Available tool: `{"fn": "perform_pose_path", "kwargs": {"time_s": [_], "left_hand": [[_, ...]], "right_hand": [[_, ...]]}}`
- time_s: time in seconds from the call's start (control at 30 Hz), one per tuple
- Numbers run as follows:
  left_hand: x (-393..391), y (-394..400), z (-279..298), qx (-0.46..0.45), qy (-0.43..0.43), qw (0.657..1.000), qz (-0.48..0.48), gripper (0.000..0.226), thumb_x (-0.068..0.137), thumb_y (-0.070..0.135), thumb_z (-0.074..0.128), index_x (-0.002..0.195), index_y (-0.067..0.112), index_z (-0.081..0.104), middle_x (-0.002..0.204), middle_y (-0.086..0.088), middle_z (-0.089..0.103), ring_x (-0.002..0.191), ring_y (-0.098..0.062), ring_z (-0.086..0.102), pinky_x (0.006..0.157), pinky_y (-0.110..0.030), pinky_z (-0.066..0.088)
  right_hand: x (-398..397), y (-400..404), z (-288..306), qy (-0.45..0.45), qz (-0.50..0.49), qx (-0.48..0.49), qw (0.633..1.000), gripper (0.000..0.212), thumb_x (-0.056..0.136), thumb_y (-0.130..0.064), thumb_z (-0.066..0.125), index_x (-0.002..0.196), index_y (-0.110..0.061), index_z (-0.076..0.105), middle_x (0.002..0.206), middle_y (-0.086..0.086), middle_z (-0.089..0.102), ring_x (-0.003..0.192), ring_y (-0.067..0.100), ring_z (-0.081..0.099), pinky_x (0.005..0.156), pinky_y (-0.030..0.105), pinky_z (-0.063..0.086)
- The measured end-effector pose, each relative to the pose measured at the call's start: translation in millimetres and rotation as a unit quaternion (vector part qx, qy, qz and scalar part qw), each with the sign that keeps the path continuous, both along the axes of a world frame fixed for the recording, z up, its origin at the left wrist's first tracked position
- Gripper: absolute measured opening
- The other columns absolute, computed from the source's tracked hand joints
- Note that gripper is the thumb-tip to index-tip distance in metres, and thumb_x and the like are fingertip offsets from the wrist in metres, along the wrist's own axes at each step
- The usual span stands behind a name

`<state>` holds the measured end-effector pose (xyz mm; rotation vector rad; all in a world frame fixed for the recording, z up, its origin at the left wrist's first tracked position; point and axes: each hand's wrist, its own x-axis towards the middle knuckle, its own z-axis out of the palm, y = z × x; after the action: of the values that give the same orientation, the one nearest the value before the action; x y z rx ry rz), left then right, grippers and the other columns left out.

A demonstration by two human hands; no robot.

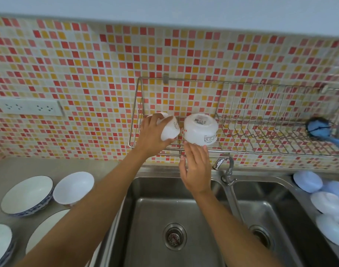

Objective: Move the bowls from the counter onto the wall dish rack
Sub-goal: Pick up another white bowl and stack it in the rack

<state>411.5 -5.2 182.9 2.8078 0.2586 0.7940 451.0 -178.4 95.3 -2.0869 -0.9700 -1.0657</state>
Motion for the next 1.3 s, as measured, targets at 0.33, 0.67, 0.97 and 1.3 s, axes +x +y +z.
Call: {"fn": "perform_pose_path", "kwargs": {"time_s": [0.33,0.67,0.97,1.3], "left_hand": [[7.8,1.9,-5.8,-0.029,0.045,0.998,-0.017,0.054,0.093,0.03,0.054,0.143,0.018,0.04,0.147,-0.009,0.039,0.135,-0.031,0.032,0.116,-0.046,0.021],[-27.1,8.0,-25.7,0.071,0.119,0.99,-0.001,0.069,0.096,0.057,0.002,0.152,0.018,-0.006,0.16,0.002,-0.008,0.147,-0.016,-0.01,0.118,-0.039,-0.01],[-5.2,9.7,-15.9,0.06,0.2,0.978,0.02,0.068,0.099,0.049,0.019,0.15,0.019,-0.015,0.159,-0.001,-0.02,0.147,-0.023,-0.012,0.119,-0.052,0.0],[-16.7,-5.5,-30.6,0.102,0.103,0.987,0.064,0.063,0.098,0.05,0.001,0.152,0.018,0.001,0.161,0.001,-0.001,0.147,-0.018,-0.007,0.12,-0.042,-0.007]], "right_hand": [[-4.0,0.9,2.1,0.021,-0.006,-0.016,1.0,0.039,0.093,-0.02,0.052,0.127,-0.003,0.06,0.129,0.012,0.063,0.124,0.025,0.055,0.113,0.05,0.033],[5.9,-20.3,30.0,0.115,-0.089,-0.116,0.983,0.065,0.103,-0.047,0.018,0.142,-0.002,0.042,0.151,0.015,0.039,0.145,0.028,0.026,0.121,0.047,0.015],[20.9,-29.9,39.2,0.131,-0.163,-0.183,0.961,0.072,0.101,-0.05,0.005,0.148,0.0,0.029,0.156,0.017,0.028,0.147,0.027,0.02,0.121,0.045,0.002],[24.3,-31.3,37.3,0.161,-0.159,-0.173,0.959,0.069,0.101,-0.05,0.013,0.149,-0.002,0.029,0.157,0.016,0.028,0.146,0.029,0.022,0.117,0.044,0.014]]}}
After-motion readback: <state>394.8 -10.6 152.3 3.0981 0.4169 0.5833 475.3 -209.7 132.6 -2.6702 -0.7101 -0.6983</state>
